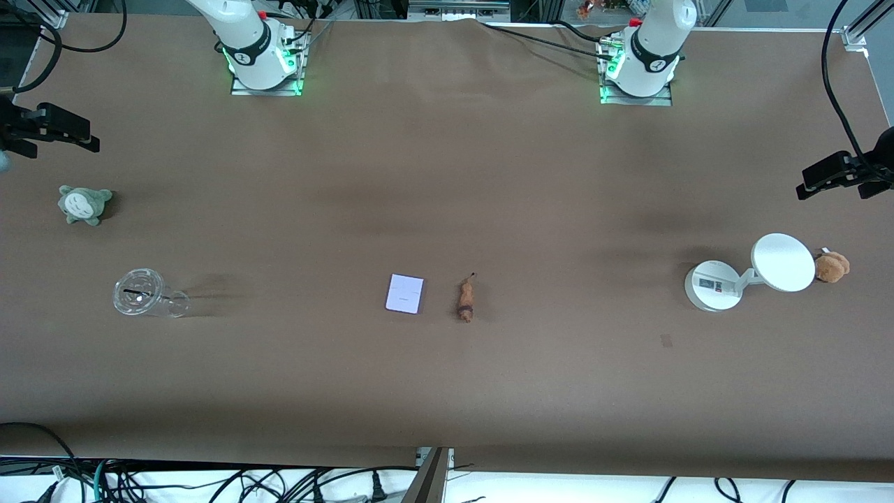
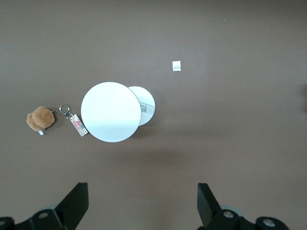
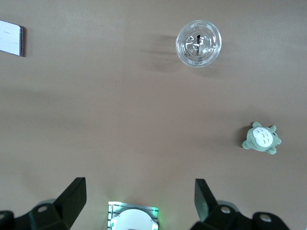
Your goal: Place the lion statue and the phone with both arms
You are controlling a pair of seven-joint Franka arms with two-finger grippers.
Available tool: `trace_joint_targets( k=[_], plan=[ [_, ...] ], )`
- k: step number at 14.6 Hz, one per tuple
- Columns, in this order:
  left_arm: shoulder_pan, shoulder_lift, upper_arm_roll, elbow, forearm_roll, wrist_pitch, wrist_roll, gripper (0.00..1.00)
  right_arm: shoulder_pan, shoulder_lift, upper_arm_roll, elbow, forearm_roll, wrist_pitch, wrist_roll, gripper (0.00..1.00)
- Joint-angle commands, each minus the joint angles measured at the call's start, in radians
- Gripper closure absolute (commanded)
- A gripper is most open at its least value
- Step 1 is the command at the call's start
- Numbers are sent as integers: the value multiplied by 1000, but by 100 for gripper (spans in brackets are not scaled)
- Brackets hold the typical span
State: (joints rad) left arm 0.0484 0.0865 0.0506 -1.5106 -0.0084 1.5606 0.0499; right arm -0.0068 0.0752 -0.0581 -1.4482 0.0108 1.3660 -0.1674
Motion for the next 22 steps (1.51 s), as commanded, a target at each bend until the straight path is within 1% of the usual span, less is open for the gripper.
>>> trace_joint_targets(
  k=[1, 3, 10, 11, 13, 14, 16, 18, 22],
  plan=[
    [5, -16, -6, -8, 4, 21, 18, 0, 11, 9, -12, 22, 12, -13, 9, 0],
    [7, -7, -5, 7, 1, 21, 10, 0, 10, 9, -12, 22, 12, -15, 8, 0],
    [2, -4, -12, 4, 1, 18, 27, 0, 11, 9, -12, 22, 12, -15, 6, 0],
    [7, 1, -12, 4, -7, 16, 51, 0, 10, 9, -12, 22, 12, -13, 6, 0],
    [13, 4, -6, 4, -68, 15, 93, 0, 11, 9, -12, 23, 12, -15, 8, 0],
    [13, 7, -6, 4, -71, 13, 96, 0, 11, 9, -12, 22, 12, -13, 8, 0],
    [1, 7, -14, 6, -71, 9, 73, 0, 11, 9, -12, 22, 12, -13, 6, 0],
    [-4, 9, -27, 6, -67, -25, 16, 0, 11, 9, -12, 23, 12, -13, 8, 0],
    [-5, 21, -80, -2, -50, -31, -97, 0, 11, 9, -12, 22, 12, -15, 8, 0]
  ],
)
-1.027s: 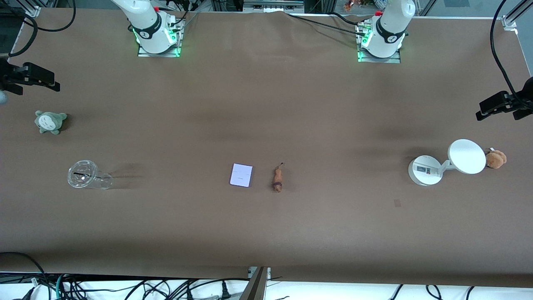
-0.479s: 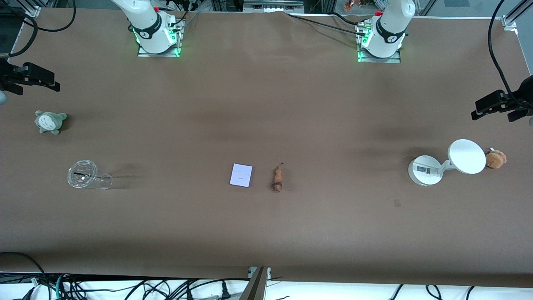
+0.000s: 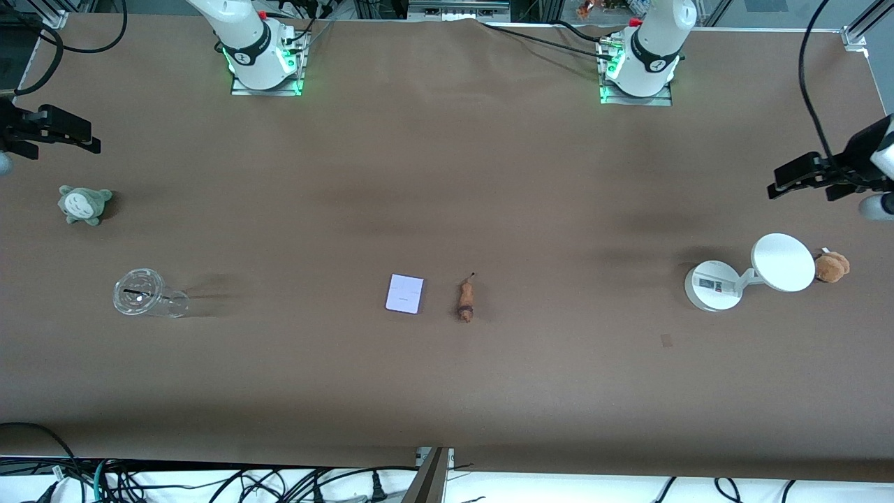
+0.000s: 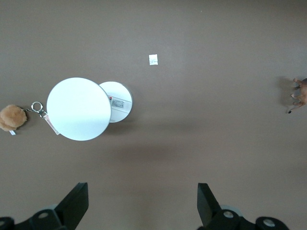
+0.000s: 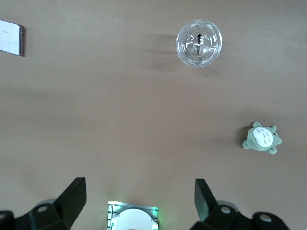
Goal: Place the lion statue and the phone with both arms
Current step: 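Reach the left gripper down to the brown lion figurine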
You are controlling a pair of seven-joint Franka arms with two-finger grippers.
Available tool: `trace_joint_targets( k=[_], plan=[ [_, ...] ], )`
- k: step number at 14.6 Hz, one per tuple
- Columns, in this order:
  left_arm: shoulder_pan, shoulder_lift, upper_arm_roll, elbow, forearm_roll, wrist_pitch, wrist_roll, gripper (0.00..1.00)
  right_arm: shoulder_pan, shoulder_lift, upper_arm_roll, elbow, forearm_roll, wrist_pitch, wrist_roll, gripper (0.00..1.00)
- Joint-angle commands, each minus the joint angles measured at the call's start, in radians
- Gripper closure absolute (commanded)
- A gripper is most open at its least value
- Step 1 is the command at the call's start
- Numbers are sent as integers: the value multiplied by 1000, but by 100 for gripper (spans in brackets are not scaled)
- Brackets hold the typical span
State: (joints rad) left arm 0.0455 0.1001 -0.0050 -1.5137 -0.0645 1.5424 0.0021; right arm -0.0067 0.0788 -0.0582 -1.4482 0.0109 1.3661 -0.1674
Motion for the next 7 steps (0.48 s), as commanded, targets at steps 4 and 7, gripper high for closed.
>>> trace_joint_targets(
  k=[4, 7],
  plan=[
    [-27, 50, -140, -6, 78, 25, -201, 0, 11, 6, -12, 22, 12, -15, 8, 0],
    [-59, 139, -200, -5, 68, 112, -373, 0, 10, 6, -12, 22, 12, -15, 8, 0]
  ],
)
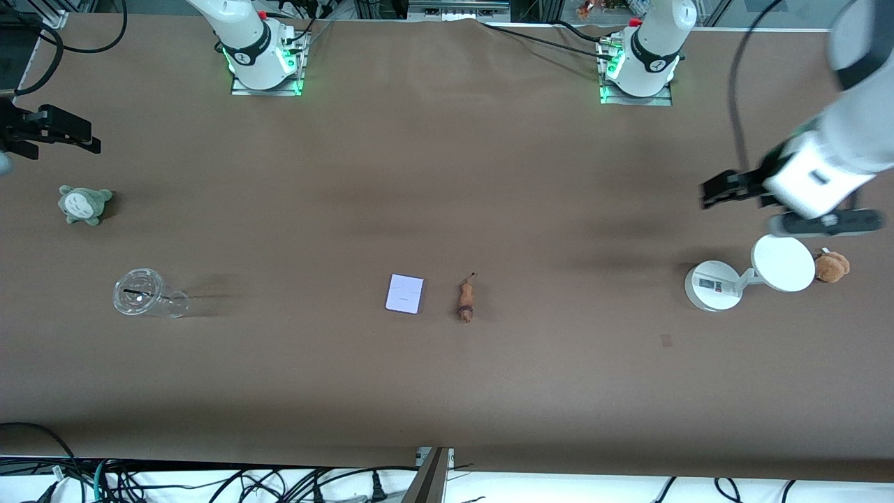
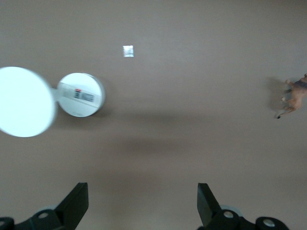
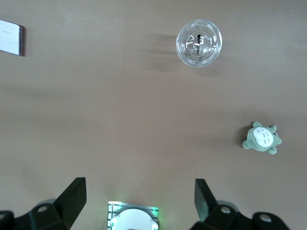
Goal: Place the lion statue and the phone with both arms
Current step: 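Reach the left gripper down to the brown lion figurine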
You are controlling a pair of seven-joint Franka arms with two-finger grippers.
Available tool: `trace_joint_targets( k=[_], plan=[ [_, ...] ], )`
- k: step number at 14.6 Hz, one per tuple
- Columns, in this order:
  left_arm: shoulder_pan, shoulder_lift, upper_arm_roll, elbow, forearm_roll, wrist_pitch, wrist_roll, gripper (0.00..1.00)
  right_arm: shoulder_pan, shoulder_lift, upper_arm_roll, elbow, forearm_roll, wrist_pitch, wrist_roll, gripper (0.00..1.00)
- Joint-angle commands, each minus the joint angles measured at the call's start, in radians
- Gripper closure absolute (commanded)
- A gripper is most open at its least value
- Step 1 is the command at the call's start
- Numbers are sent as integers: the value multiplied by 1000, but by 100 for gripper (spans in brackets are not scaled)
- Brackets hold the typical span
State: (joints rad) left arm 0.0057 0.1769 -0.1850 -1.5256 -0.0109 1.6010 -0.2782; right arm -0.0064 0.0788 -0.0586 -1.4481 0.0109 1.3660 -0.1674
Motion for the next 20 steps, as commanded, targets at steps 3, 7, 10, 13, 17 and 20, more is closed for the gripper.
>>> trace_joint_targets(
  k=[3, 7, 10, 13, 17, 20],
  plan=[
    [-116, 136, -22, 8, 12, 154, -258, 0, 11, 6, -12, 22, 14, -15, 8, 0],
    [-234, 237, -22, 22, 14, 286, -416, 0, 11, 6, -12, 22, 14, -13, 8, 0],
    [-317, 347, -21, 56, 23, 413, -504, 0, 11, 6, -12, 22, 14, -13, 8, 0],
    [-380, 510, -10, 210, 25, 464, -596, 0, 11, 7, -12, 22, 15, -15, 9, 0],
    [-478, 651, 42, 323, 35, 575, -613, 0, 13, 6, -12, 22, 17, -15, 9, 0],
    [-627, 696, 183, 335, 66, 599, -641, 0, 13, 7, -12, 22, 14, -16, 8, 0]
  ],
)
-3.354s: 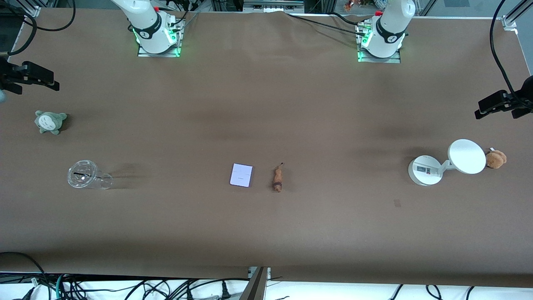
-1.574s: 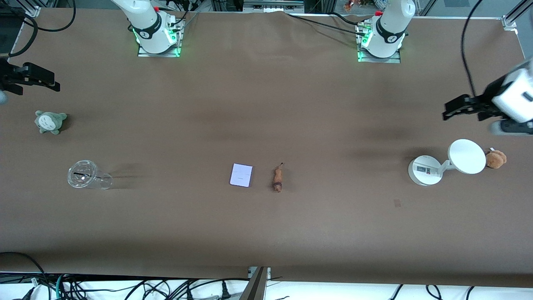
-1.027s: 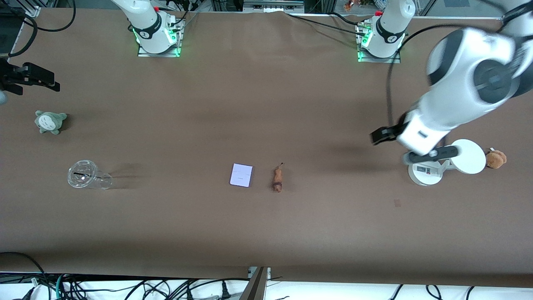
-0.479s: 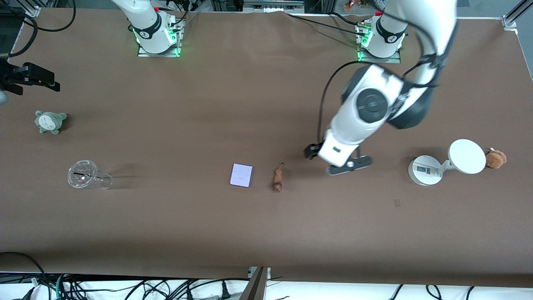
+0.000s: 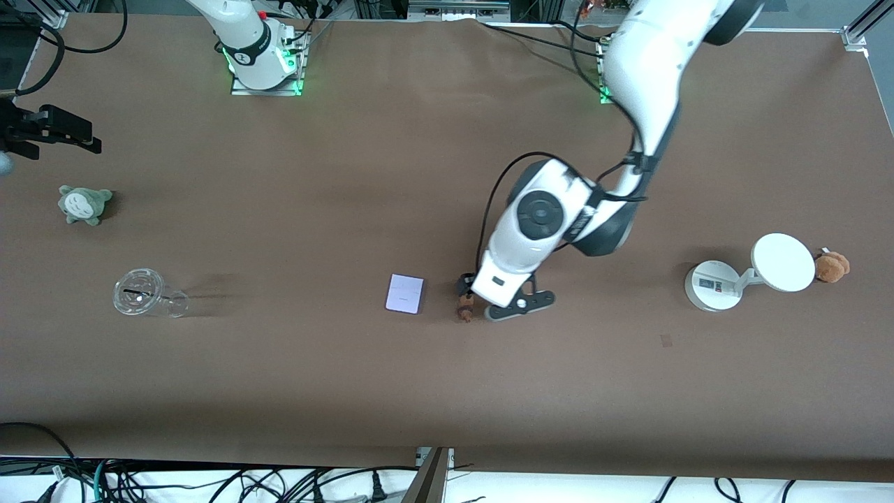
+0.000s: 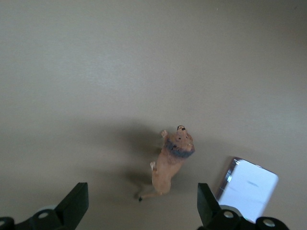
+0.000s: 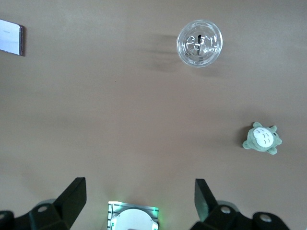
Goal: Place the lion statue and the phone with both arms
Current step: 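Reach the left gripper down to the brown lion figurine, then close the left gripper on the lion figurine and lift it, then carry the lion toward the white lamp while the right gripper reaches out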
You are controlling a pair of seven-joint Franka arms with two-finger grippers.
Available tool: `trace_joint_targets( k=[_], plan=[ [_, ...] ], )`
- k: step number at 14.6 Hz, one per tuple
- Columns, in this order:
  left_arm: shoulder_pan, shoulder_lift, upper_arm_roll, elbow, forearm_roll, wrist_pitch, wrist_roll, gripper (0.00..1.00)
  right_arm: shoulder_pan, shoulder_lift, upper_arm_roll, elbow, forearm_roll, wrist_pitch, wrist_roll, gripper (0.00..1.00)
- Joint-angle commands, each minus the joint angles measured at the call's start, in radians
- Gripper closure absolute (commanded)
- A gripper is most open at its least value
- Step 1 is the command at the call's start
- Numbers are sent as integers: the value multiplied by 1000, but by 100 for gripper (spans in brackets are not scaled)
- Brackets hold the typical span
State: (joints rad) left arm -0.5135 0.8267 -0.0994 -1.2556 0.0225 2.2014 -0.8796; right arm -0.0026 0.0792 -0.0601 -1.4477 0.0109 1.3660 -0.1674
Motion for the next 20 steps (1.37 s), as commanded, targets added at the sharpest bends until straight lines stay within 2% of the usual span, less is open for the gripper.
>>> trace_joint_targets(
  k=[1, 8, 12, 15, 16, 19, 20],
  plan=[
    [-134, 58, 122, 70, 33, -2, -41, 0, 9, 5, -10, 21, 14, -16, 8, 0],
    [-165, 149, 139, 99, 34, 103, -36, 0, 9, 5, -10, 21, 14, -16, 8, 0],
    [-161, 192, 144, 165, 34, 103, -35, 0, 9, 5, -10, 21, 14, -16, 8, 0],
    [-163, 206, 155, 168, 34, 107, -32, 0, 9, 7, -10, 21, 14, -16, 8, 0],
    [-163, 206, 155, 168, 34, 107, -25, 7, 9, 7, -10, 21, 14, -16, 8, 0],
    [-160, 216, 155, 168, 34, 107, 14, 48, 9, 7, -10, 21, 14, -16, 8, 0],
    [-158, 215, 153, 168, 33, 107, 24, 68, 9, 5, -10, 21, 14, -16, 8, 0]
  ],
)
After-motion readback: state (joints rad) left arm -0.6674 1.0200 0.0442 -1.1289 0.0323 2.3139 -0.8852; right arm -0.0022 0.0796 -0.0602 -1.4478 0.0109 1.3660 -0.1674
